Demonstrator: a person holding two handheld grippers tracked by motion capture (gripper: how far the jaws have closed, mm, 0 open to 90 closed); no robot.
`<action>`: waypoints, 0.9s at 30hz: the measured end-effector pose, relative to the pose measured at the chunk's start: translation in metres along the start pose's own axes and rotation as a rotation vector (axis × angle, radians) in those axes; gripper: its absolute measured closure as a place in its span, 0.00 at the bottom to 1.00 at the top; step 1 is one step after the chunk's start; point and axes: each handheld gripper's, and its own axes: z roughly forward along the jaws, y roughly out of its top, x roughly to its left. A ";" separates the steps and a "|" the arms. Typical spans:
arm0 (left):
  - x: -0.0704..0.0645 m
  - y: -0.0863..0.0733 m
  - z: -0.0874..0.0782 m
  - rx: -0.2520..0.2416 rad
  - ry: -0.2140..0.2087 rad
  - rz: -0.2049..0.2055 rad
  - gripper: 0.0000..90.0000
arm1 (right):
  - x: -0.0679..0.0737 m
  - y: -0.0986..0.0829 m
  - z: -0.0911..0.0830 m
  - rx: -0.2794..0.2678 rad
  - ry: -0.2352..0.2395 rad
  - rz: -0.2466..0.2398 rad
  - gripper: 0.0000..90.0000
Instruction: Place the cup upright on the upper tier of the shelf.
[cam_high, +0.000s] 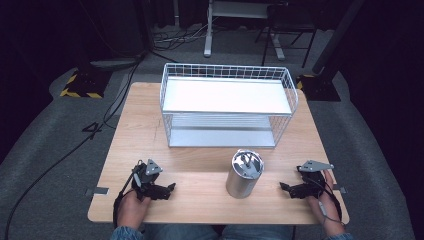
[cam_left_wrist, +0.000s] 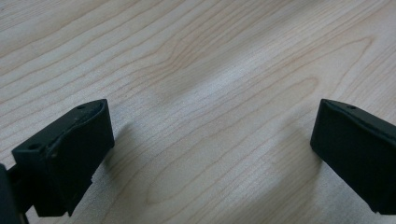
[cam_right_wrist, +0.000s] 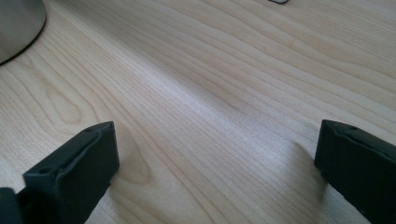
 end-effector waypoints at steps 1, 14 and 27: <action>0.000 0.000 0.000 0.000 0.000 0.000 0.00 | 0.000 0.000 0.000 -0.001 0.001 0.001 0.00; 0.000 0.000 0.000 0.002 -0.002 0.001 0.00 | -0.001 -0.003 -0.003 -0.008 0.029 0.003 0.01; 0.001 0.000 0.000 0.002 0.004 -0.003 0.00 | -0.003 0.000 -0.014 -0.038 0.079 0.016 0.00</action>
